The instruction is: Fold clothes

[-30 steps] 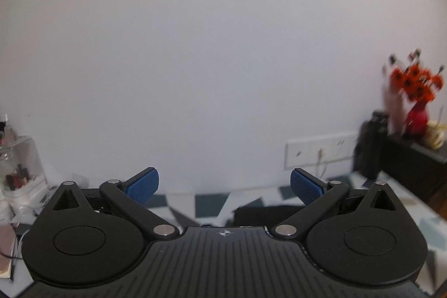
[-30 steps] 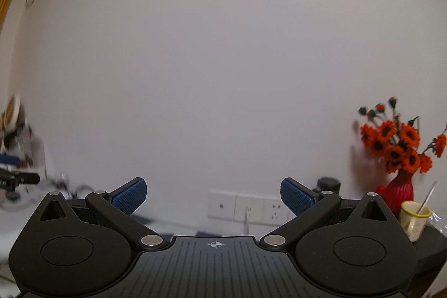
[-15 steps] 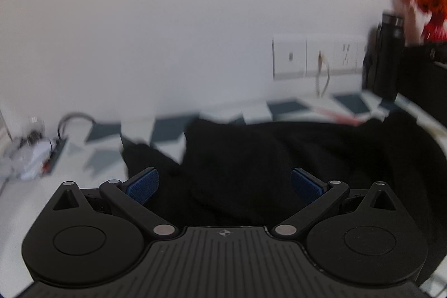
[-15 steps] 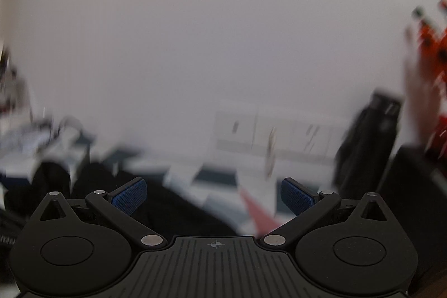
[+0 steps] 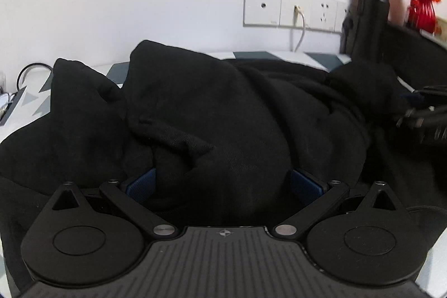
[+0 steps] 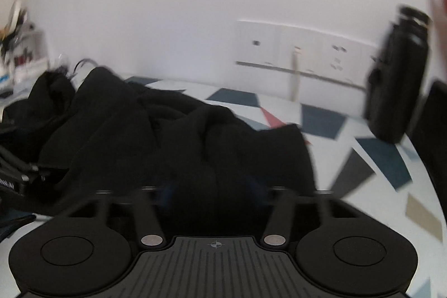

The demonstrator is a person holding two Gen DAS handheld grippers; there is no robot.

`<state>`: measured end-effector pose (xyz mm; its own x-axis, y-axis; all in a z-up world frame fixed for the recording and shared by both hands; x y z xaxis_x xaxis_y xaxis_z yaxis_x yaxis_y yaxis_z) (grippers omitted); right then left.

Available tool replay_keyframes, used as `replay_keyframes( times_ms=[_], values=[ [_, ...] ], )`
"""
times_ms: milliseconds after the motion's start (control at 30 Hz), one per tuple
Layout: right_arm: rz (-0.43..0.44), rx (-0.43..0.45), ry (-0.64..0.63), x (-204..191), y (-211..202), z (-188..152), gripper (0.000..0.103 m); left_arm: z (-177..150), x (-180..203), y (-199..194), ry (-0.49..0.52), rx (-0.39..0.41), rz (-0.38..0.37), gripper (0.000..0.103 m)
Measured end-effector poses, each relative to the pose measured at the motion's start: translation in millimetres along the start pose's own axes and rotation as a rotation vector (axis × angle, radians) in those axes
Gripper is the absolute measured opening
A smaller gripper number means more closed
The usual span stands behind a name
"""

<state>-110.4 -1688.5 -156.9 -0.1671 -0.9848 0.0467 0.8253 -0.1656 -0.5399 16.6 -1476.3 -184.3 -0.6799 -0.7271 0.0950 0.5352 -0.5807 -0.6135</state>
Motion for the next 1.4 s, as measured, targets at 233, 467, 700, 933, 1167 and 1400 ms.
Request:
replay_keyframes(
  times_ms=[233, 467, 700, 933, 1167, 1400],
  values=[
    [-0.124, 0.046, 0.241, 66, -25, -14, 0.018, -4, -2, 5, -0.005, 0.001, -0.021, 0.103],
    [-0.27, 0.083, 0.342, 92, -40, -12, 0.029, -6, -2, 3, 0.004, 0.008, -0.012, 0.103],
    [-0.217, 0.266, 0.204, 50, -52, 37, 0.055, -7, 0, 1, 0.004, 0.013, 0.003, 0.103],
    [-0.017, 0.232, 0.145, 22, 8, 74, 0.081, -8, 2, 0, 0.004, 0.019, 0.019, 0.103],
    [0.02, 0.073, 0.172, 36, 96, 74, 0.082, -8, 2, -1, -0.007, 0.019, 0.015, 0.103],
    [-0.001, 0.008, -0.033, 20, 115, 48, 0.082, -7, 1, -2, -0.011, 0.017, 0.019, 0.103]
  ],
)
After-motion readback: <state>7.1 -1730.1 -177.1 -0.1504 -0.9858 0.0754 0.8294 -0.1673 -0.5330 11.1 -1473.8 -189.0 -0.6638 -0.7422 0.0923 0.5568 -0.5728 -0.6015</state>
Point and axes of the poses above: each gripper's, at about its wrist camera, not at the fingertips, and y roughly the way its jaws point, x to its right, z to its top, the point moved 5 cm from there along y, roughly the way its jaws point, and after that the axes turned 5 degrees about -y, right-handed, at the moved point
